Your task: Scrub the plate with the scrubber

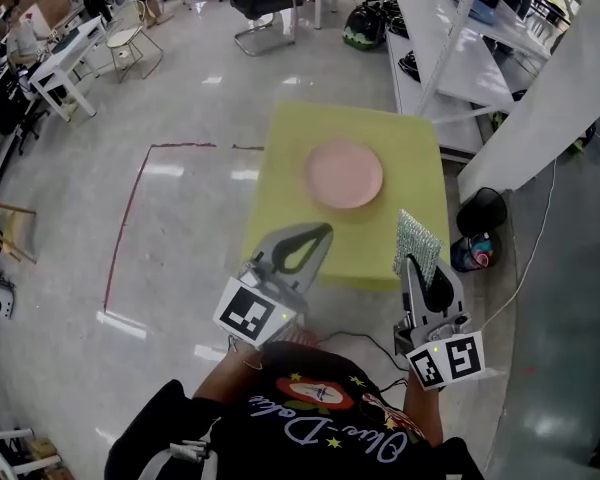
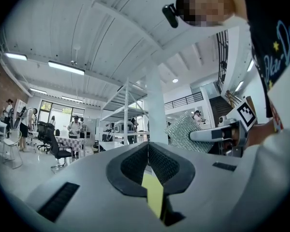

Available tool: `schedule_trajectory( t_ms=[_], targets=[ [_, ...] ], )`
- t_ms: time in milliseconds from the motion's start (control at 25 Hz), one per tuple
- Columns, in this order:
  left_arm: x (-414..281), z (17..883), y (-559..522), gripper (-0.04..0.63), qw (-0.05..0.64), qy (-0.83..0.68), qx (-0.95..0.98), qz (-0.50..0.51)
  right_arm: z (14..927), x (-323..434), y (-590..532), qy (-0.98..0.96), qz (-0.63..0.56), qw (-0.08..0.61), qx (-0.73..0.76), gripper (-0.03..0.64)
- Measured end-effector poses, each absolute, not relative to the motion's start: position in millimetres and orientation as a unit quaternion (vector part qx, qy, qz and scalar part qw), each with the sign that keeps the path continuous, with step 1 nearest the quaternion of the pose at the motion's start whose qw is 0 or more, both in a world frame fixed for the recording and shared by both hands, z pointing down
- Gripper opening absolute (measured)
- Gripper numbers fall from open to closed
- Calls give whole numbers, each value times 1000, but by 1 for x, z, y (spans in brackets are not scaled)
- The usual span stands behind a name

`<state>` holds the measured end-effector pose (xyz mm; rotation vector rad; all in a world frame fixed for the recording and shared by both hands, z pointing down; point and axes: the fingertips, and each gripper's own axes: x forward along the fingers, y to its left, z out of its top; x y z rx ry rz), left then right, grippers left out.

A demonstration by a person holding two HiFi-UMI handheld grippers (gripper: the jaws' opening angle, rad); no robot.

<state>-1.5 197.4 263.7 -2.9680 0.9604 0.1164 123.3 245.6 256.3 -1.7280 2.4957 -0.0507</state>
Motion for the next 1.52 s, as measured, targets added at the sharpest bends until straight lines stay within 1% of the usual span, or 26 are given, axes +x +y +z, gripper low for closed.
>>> schedule_trajectory(
  t_ms=[440,760,1120,1520],
  targets=[
    [-44,268,92,2,15,298,-954,35,264,77,134,822,-17,54,-567,67],
    [-65,277,51,2,-5,295,-955,42,272,56,95,820,-26,35,-570,68],
    [-65,294,17,2,-22,319,-947,31,274,75,60,818,-29,18,-574,67],
    [-33,323,-29,2,-31,338,-940,11,323,103,-5,830,-69,-22,-553,68]
  ],
)
